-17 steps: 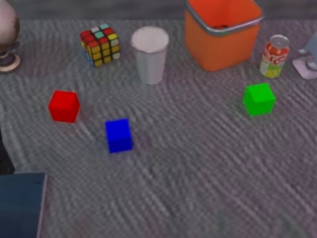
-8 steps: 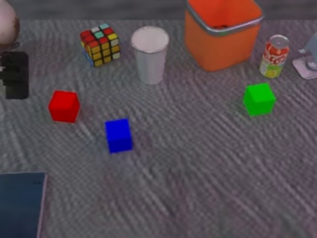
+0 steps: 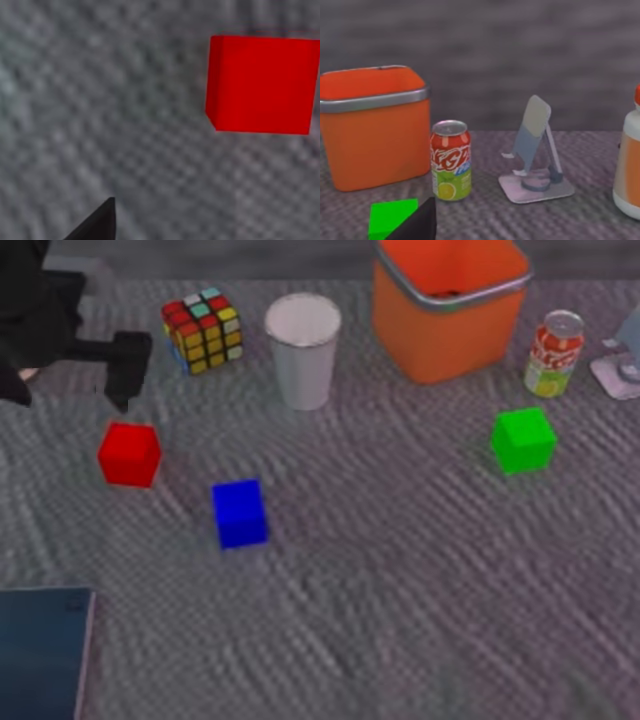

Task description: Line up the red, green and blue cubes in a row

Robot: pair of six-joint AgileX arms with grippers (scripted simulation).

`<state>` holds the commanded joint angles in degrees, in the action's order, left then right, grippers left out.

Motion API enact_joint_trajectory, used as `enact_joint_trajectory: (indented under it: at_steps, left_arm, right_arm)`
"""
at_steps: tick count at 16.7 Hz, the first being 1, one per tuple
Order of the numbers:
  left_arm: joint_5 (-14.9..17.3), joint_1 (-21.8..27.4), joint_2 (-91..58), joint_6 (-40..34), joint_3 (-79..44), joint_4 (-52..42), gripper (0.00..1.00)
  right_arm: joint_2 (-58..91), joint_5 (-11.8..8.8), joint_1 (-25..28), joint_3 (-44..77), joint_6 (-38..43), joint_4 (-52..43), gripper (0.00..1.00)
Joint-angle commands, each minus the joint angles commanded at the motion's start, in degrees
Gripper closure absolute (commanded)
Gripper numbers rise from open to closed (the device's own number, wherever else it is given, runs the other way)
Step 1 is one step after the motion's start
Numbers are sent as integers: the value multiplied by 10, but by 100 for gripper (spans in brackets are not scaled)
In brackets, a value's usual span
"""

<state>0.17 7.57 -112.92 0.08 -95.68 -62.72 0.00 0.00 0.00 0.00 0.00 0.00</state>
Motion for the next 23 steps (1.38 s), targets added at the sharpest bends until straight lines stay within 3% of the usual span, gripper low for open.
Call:
enact_joint_trajectory:
  at_steps: [6,14,23]
  left_arm:
    - [0,12,-168,0,-166,-94,0]
    - [1,10,-181,0,-180,-99,0]
    - [1,12,-228,1,-60,69,0]
  right_arm:
    - [0,0,0,0,0,0,0]
    - [0,0,0,0,0,0,0]
    - [0,0,0,0,0,0,0]
